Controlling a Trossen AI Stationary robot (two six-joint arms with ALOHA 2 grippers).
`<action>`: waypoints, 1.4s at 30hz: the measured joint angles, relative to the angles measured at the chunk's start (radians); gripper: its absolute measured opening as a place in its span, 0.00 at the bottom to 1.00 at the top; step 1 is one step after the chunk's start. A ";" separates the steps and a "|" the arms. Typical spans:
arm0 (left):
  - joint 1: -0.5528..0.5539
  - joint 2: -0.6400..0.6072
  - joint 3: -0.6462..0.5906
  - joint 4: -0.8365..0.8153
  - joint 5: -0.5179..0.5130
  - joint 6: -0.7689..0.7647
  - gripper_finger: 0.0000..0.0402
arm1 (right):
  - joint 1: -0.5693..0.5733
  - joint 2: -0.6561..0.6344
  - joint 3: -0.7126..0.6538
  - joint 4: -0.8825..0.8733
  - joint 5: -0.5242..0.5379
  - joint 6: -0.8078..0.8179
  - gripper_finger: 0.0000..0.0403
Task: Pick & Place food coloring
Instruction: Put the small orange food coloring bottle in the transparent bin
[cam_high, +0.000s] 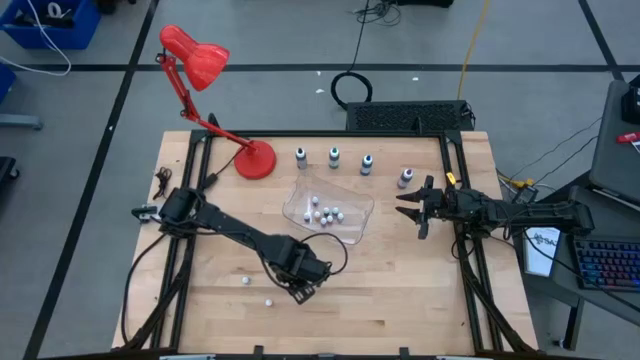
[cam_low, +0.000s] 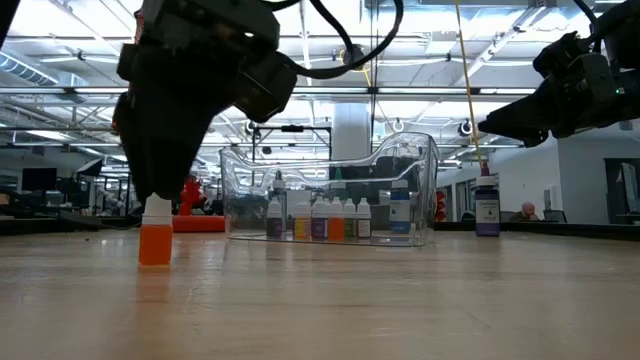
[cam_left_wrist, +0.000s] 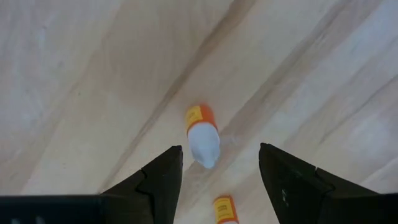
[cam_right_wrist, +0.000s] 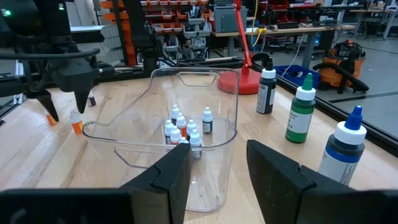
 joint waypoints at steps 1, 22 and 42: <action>-0.002 0.000 0.000 0.000 0.000 -0.001 0.53 | 0.000 0.000 0.000 0.000 0.000 0.000 0.36; -0.011 0.000 0.000 0.003 -0.085 0.044 0.53 | 0.000 0.000 0.000 0.000 0.000 0.000 0.36; -0.015 0.000 0.000 0.003 -0.060 0.033 0.53 | 0.000 0.000 0.000 0.000 0.000 0.000 0.36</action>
